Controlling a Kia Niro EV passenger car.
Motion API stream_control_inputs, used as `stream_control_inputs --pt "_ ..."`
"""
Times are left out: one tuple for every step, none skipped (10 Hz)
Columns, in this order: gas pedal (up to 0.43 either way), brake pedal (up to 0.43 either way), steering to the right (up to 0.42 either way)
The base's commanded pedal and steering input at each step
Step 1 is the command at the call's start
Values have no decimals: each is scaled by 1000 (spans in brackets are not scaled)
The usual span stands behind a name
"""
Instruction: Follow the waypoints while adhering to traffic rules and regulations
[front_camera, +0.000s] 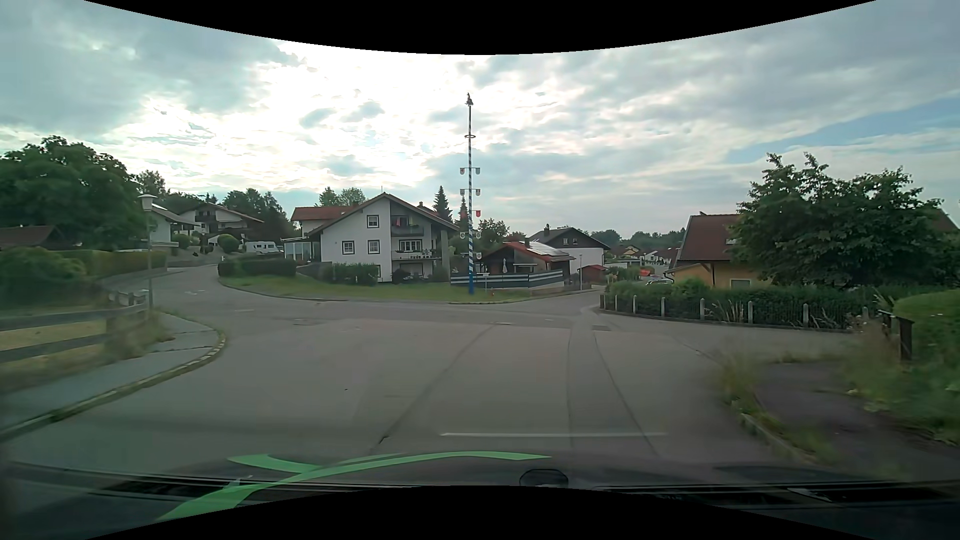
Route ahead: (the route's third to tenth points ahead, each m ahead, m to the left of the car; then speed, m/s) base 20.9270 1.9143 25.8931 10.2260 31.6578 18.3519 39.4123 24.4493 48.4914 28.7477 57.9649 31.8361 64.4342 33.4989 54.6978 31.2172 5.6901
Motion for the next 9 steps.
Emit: stream_control_inputs --pt "0 195 45" --pt "0 207 39" --pt "0 213 27" --pt "0 213 18" --pt "0 220 10" --pt "0 220 1" --pt "0 213 -6" --pt "0 207 -10" --pt "0 207 -16"
